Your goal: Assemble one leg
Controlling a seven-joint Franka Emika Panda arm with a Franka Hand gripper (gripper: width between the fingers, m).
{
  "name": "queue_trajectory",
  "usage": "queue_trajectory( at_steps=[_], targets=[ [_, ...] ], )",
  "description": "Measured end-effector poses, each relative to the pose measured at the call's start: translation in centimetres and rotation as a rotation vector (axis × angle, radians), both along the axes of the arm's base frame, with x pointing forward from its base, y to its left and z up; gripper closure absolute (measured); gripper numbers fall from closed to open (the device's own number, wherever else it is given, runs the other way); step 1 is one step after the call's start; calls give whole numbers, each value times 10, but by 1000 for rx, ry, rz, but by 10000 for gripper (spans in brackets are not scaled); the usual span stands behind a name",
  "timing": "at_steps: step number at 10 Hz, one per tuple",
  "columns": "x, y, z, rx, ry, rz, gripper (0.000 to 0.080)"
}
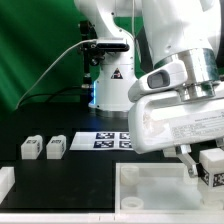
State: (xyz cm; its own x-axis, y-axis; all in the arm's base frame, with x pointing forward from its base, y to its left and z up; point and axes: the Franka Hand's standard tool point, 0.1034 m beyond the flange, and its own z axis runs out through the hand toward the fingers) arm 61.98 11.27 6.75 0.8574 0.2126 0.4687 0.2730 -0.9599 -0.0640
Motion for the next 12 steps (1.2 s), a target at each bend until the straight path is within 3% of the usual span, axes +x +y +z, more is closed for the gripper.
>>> queue_trajectory(
  at_steps=[4, 7, 8, 9, 10, 12],
  targets=[
    [-3, 3, -5, 15, -77, -95, 509],
    [-2, 1, -5, -14, -84, -105, 505],
    [-2, 1, -6, -14, -83, -105, 301],
    [-2, 1, -6, -14, -83, -105, 301],
    [-2, 1, -6, -14, -83, -105, 180],
    [-3, 1, -6, -14, -82, -105, 154]
  ],
)
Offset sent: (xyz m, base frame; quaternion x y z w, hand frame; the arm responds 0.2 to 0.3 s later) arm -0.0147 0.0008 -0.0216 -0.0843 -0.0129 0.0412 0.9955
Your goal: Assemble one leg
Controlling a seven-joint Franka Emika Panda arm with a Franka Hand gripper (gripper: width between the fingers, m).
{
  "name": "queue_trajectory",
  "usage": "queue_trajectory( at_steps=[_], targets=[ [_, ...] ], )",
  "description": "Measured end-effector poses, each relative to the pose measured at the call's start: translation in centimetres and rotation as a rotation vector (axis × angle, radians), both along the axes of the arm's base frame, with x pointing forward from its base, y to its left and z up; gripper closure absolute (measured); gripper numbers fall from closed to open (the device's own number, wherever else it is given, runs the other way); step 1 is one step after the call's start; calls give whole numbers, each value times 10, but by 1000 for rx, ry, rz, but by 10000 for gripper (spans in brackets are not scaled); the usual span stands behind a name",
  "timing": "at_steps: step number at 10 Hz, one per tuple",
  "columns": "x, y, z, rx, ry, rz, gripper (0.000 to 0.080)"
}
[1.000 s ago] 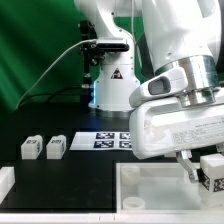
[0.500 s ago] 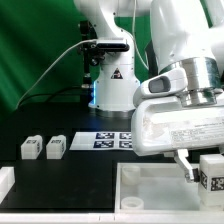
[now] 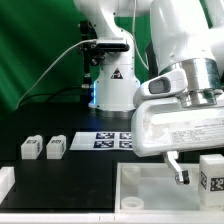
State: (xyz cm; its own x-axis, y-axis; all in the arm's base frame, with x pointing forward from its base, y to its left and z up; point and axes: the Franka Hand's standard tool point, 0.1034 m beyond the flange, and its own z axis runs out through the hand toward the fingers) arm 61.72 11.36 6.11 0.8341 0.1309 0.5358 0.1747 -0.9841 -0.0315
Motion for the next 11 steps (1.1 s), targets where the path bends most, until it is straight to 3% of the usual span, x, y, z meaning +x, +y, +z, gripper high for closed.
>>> queue_trajectory(
  at_steps=[5, 8, 9, 10, 11],
  targets=[
    [0, -1, 0, 2, 9, -3, 150],
    [-3, -1, 35, 47, 164, -41, 150],
    [-2, 4, 39, 64, 236, -61, 150],
    [4, 1, 38, 62, 230, -67, 150],
    [2, -3, 31, 62, 294, -67, 150]
  ],
)
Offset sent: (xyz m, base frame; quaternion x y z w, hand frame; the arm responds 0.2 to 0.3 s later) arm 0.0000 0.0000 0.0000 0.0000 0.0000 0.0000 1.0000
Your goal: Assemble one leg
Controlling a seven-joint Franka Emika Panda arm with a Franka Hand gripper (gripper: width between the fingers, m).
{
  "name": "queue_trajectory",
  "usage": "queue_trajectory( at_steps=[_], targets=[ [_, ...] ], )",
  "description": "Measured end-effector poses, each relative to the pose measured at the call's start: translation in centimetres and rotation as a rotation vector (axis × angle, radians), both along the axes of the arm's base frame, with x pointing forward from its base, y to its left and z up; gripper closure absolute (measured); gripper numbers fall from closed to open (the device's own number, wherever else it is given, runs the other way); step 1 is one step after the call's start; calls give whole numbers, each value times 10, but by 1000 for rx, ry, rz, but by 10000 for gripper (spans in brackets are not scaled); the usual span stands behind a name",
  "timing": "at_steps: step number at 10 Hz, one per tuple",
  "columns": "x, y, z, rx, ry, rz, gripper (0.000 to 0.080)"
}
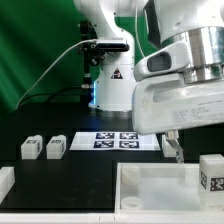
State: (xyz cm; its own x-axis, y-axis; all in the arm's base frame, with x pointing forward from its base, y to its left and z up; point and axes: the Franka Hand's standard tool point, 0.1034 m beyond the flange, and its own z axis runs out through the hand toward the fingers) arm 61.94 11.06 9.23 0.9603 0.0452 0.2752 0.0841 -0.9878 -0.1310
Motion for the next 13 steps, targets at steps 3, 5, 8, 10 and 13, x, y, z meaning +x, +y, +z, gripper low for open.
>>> queue_trajectory(
  at_steps=[3, 5, 8, 10, 13],
  targets=[
    [0, 0, 0, 0, 0, 0, 150],
    [0, 0, 0, 0, 0, 0, 150],
    [0, 0, 0, 0, 0, 0, 150],
    [0, 0, 0, 0, 0, 0, 150],
    [18, -15, 12, 12, 176, -8, 150]
  ],
)
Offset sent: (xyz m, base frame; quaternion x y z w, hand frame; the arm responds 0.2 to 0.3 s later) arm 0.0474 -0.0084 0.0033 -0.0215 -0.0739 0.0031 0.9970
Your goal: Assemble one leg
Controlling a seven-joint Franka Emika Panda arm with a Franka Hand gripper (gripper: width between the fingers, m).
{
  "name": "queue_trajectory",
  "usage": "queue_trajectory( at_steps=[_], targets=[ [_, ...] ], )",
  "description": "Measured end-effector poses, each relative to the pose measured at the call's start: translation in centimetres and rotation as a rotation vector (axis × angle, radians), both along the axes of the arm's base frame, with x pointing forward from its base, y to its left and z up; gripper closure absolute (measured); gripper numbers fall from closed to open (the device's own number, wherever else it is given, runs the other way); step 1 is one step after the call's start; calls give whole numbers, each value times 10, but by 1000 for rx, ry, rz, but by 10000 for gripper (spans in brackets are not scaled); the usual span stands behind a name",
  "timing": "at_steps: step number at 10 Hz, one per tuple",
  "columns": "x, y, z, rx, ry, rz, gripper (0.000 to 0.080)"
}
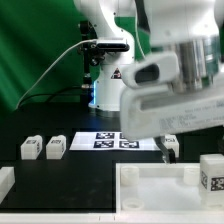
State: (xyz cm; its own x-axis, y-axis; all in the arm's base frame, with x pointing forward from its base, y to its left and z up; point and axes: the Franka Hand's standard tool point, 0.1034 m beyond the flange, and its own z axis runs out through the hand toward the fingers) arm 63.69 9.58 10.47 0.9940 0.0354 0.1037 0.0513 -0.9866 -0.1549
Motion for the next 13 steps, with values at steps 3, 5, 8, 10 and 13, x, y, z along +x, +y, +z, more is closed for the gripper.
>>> queue_trajectory(
  at_steps=[3, 5, 8, 10, 13],
  targets=[
    [0, 7, -7, -2, 32, 15, 150],
    [-5, 10, -24, -1, 52, -16, 150],
    [-11, 20, -25, 5, 110, -75, 150],
    [-12, 20, -25, 5, 110, -76, 315],
    [-11, 17, -25, 3, 111, -83, 504]
  ],
)
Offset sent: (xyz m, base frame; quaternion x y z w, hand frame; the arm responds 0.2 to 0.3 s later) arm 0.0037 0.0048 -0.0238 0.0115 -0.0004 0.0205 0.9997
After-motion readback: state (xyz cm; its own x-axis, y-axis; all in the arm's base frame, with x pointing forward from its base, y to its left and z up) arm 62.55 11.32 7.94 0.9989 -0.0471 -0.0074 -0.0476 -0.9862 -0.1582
